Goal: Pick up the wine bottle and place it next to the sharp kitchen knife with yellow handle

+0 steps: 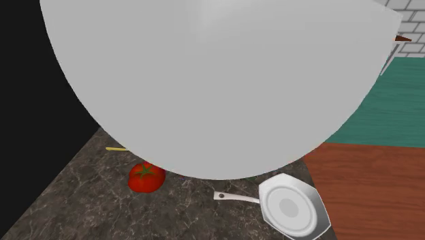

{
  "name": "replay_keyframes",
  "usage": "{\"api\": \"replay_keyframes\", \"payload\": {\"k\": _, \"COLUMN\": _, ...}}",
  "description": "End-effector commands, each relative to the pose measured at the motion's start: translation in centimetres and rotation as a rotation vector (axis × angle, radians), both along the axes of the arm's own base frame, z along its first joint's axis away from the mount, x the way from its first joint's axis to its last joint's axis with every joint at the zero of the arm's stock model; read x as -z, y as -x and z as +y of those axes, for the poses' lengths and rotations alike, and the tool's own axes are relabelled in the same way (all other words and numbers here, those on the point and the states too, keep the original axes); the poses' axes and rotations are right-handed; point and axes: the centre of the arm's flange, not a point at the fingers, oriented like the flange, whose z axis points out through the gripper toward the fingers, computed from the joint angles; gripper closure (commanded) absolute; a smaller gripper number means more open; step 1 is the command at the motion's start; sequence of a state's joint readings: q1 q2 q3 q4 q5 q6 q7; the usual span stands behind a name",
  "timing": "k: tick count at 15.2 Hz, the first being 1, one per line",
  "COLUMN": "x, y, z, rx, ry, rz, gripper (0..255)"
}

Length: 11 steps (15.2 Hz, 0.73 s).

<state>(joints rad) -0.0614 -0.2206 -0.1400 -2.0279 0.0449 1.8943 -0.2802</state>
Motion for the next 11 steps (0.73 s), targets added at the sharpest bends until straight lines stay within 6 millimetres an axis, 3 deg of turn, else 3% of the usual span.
{"api": "replay_keyframes", "payload": {"k": 1, "x": 1.0, "y": -1.7, "z": -2.1, "rx": 0.006, "ry": 0.006, "rz": -0.004, "gripper": 0}}
{"api": "replay_keyframes", "payload": {"k": 11, "x": 4.6, "y": -11.2, "z": -9.7, "rx": 0.035, "ry": 0.033, "rz": -0.024, "gripper": 0}}
